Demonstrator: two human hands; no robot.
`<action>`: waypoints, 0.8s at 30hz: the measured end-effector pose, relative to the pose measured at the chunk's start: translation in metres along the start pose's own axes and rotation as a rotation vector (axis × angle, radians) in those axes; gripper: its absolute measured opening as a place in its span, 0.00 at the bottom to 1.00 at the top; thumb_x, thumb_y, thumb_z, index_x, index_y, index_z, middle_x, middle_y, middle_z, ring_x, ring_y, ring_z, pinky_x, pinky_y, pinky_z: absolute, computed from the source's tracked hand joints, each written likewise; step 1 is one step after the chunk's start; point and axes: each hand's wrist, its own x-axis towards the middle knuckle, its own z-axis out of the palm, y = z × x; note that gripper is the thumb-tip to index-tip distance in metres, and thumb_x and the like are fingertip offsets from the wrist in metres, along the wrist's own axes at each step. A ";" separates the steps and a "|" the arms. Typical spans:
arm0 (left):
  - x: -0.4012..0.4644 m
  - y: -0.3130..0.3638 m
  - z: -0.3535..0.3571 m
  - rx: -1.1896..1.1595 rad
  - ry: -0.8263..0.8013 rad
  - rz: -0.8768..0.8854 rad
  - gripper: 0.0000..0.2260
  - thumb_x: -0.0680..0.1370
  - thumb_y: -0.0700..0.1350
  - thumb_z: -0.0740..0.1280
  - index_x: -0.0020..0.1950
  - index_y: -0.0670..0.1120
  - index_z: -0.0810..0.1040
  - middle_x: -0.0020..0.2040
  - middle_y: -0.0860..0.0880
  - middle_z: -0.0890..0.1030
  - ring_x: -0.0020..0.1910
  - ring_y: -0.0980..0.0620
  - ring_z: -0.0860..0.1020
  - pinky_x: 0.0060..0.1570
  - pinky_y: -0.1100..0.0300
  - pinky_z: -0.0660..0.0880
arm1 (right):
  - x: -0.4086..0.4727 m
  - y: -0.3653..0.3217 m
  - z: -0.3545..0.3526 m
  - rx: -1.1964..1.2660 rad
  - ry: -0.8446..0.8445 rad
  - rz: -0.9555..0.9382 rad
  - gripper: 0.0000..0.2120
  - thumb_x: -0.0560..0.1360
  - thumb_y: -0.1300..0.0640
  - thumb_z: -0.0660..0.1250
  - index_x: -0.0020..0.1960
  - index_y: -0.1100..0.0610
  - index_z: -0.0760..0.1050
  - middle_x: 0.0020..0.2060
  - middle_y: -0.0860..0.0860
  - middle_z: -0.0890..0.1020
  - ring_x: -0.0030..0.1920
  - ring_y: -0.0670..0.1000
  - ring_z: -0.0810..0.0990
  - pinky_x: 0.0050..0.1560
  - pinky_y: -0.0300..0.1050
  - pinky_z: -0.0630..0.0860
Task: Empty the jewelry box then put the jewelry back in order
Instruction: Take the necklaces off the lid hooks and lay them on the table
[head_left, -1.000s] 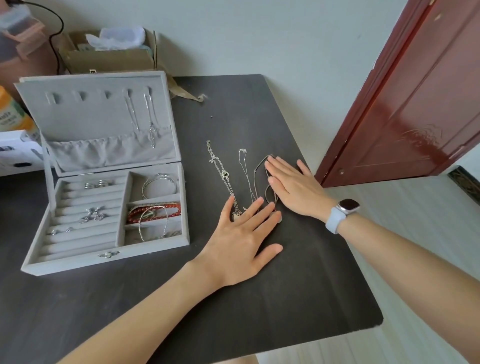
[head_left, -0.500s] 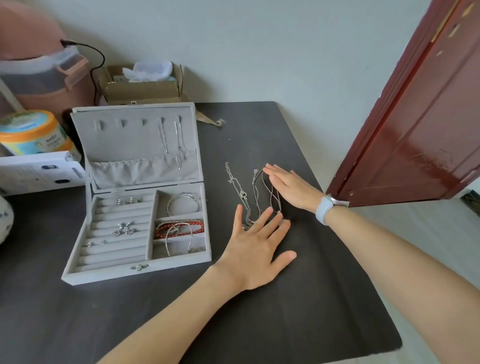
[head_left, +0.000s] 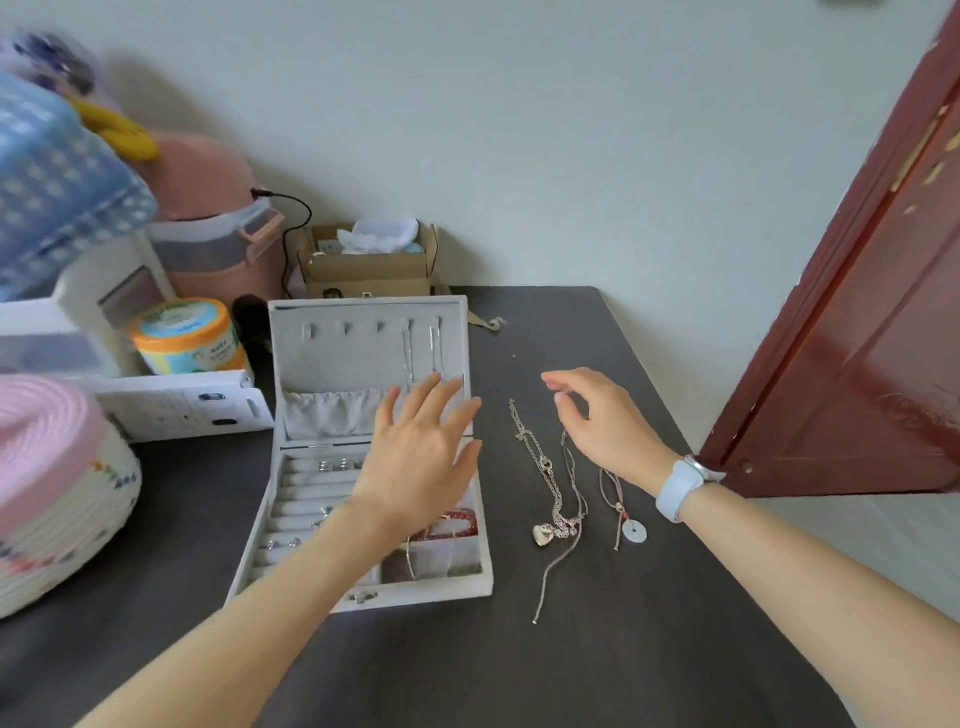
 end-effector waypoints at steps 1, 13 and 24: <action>0.006 -0.015 -0.005 0.000 0.045 -0.033 0.17 0.73 0.49 0.59 0.56 0.45 0.79 0.58 0.42 0.79 0.59 0.40 0.76 0.55 0.38 0.71 | 0.007 -0.009 0.005 0.009 0.040 -0.027 0.13 0.77 0.62 0.58 0.59 0.57 0.75 0.53 0.51 0.80 0.55 0.50 0.76 0.59 0.43 0.70; 0.059 -0.119 -0.018 0.108 0.247 -0.297 0.17 0.73 0.43 0.64 0.61 0.41 0.75 0.61 0.40 0.76 0.63 0.38 0.70 0.61 0.33 0.57 | 0.090 -0.081 0.079 -0.168 0.154 -0.065 0.09 0.77 0.57 0.57 0.52 0.57 0.73 0.41 0.52 0.82 0.48 0.55 0.77 0.50 0.47 0.63; 0.056 -0.136 -0.006 0.118 0.381 -0.212 0.17 0.71 0.48 0.56 0.53 0.43 0.78 0.47 0.44 0.80 0.48 0.40 0.77 0.56 0.37 0.68 | 0.099 -0.098 0.106 -0.314 0.302 -0.024 0.08 0.76 0.55 0.57 0.47 0.56 0.74 0.39 0.53 0.83 0.44 0.55 0.79 0.47 0.46 0.55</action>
